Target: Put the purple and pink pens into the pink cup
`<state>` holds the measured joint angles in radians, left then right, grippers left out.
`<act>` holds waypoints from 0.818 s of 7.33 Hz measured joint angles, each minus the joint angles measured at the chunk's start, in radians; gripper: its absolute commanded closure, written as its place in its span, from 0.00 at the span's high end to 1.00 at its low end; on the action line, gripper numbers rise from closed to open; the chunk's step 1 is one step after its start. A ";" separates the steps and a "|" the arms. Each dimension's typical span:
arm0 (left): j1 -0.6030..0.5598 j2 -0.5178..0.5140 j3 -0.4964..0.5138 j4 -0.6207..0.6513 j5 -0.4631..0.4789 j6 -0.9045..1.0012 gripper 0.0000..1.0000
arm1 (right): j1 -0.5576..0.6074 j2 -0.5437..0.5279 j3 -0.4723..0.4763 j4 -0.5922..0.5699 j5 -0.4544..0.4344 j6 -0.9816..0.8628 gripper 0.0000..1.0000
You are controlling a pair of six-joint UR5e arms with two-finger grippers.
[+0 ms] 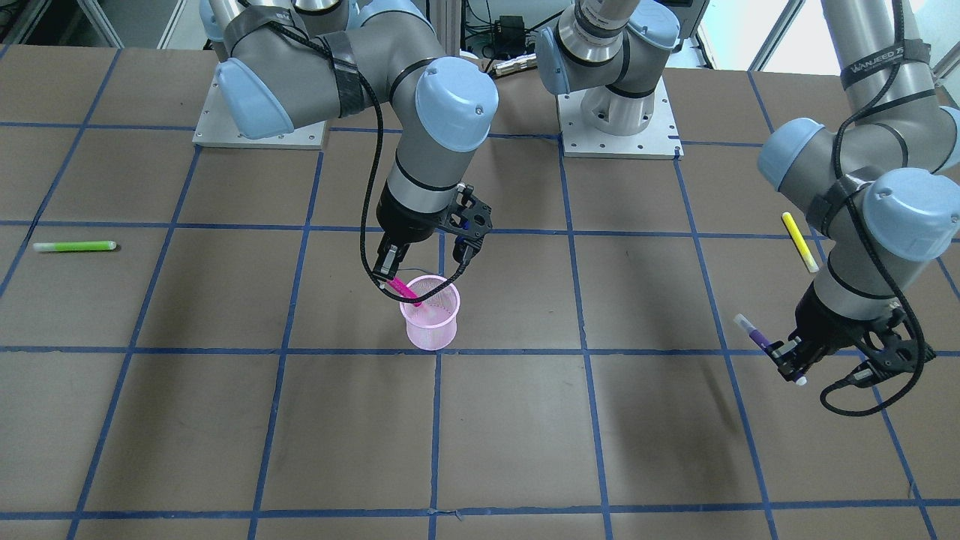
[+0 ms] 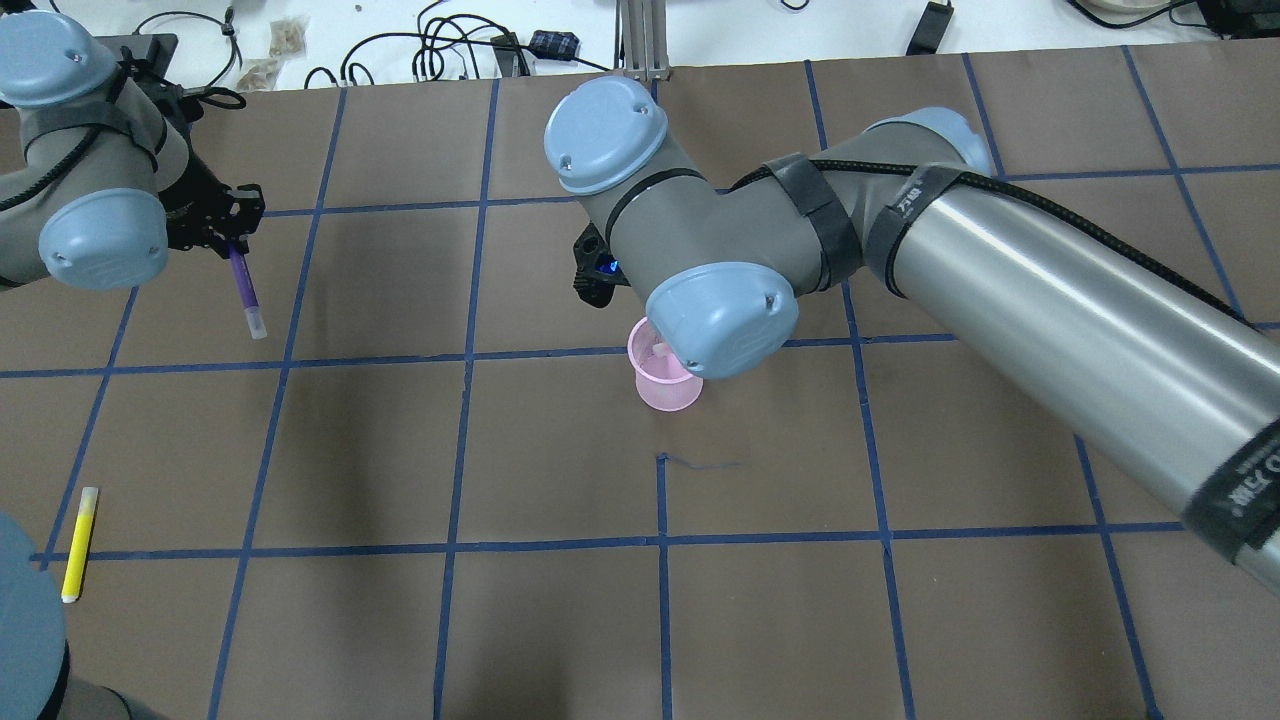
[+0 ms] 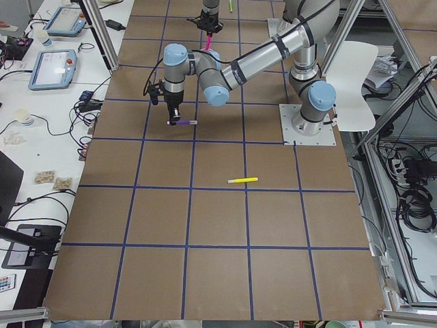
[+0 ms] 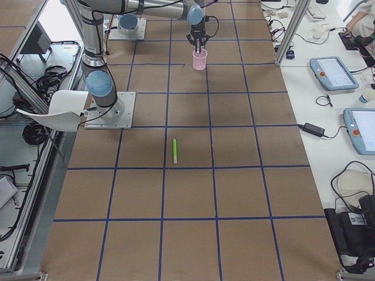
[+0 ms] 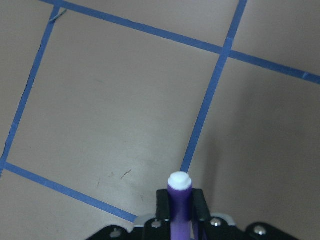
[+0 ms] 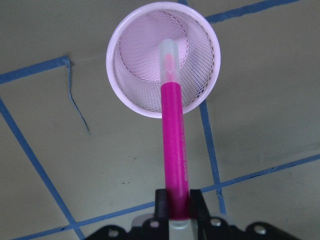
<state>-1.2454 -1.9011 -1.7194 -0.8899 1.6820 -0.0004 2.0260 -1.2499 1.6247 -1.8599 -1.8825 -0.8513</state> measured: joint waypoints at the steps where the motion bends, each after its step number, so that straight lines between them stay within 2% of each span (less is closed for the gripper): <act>1: -0.001 0.000 0.000 0.006 0.000 0.001 0.00 | -0.001 0.006 -0.001 -0.010 0.003 -0.002 0.97; 3: -0.006 0.005 0.002 0.015 -0.001 -0.001 0.00 | -0.029 -0.007 -0.011 -0.011 0.012 -0.005 0.95; 4: -0.019 0.014 0.003 0.025 -0.002 -0.007 0.00 | -0.052 -0.030 -0.021 -0.016 0.037 0.000 1.00; 6: -0.108 0.023 0.013 0.090 0.000 -0.054 0.00 | -0.145 -0.114 -0.039 -0.013 0.155 0.123 1.00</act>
<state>-1.3532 -1.8786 -1.7068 -0.7995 1.6817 -0.0540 1.8808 -1.3635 1.5858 -1.8728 -1.7275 -0.7284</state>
